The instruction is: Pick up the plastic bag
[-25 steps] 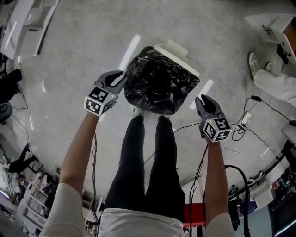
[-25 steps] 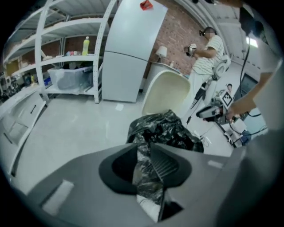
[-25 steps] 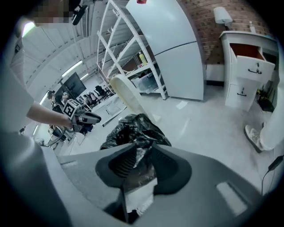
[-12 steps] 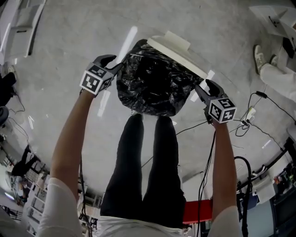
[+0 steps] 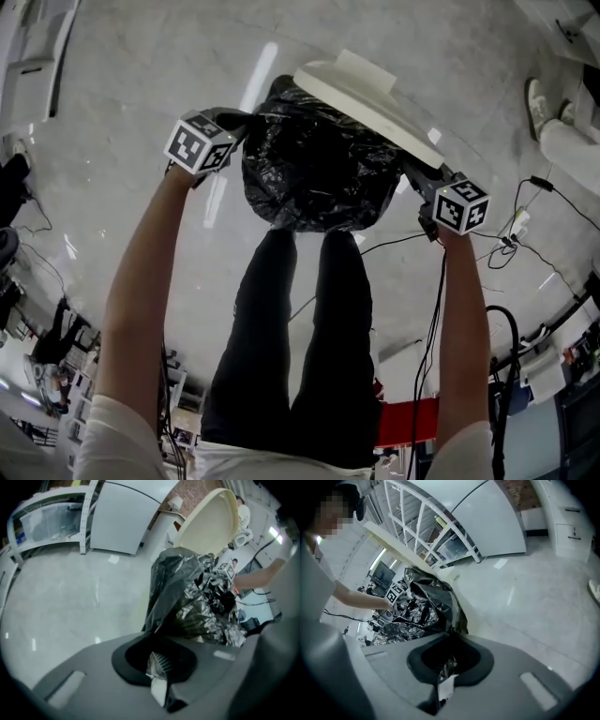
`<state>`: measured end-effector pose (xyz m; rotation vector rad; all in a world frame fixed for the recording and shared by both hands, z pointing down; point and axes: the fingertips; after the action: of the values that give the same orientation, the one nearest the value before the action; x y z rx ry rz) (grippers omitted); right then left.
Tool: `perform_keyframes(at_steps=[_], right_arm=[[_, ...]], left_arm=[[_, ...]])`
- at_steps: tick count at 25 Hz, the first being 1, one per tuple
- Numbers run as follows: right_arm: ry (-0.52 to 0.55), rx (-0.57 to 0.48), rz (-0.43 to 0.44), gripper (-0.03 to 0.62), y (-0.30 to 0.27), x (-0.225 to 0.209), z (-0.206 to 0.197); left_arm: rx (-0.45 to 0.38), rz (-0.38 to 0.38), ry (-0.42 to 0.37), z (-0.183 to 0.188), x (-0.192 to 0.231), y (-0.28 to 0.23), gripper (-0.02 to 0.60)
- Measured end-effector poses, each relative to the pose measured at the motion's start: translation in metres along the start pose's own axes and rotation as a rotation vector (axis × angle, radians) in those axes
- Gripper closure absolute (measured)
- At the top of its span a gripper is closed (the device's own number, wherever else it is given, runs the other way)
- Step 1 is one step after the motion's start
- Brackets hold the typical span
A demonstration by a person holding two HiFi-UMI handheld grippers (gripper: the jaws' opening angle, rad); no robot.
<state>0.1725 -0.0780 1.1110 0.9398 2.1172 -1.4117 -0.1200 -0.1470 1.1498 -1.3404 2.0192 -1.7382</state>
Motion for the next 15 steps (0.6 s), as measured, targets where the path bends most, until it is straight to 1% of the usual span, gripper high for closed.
perform_keyframes(at_steps=[2, 5, 7, 12, 13, 15], right_arm=[[-0.022, -0.008, -0.014, 0.592, 0.007, 0.009, -0.007], [-0.049, -0.034, -0.051, 0.592, 0.024, 0.029, -0.01], [-0.062, -0.055, -0.076, 0.592, 0.039, 0.046, -0.006], [-0.064, -0.077, -0.118, 0.592, 0.075, 0.096, 0.01], [-0.061, -0.077, -0.125, 0.592, 0.082, 0.105, 0.013], [-0.065, -0.079, -0.133, 0.592, 0.095, 0.125, 0.02]], left_arm=[[-0.021, 0.034, 0.015, -0.002, -0.007, 0.009, 0.578], [-0.055, 0.103, 0.05, -0.009, -0.018, 0.037, 0.578], [-0.076, 0.143, 0.08, -0.011, -0.03, 0.06, 0.578], [-0.09, 0.224, 0.115, -0.007, -0.07, 0.119, 0.578], [-0.098, 0.237, 0.131, -0.004, -0.078, 0.131, 0.578], [-0.118, 0.232, 0.163, 0.005, -0.098, 0.153, 0.578]])
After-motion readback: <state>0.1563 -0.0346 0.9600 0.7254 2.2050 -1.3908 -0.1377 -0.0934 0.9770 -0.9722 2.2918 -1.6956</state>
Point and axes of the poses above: the fingertips, and each gripper's own axes: y backward along the fingers, x to its left, z out of its top, and after that the axes turned 4 degrees about z, right-handed
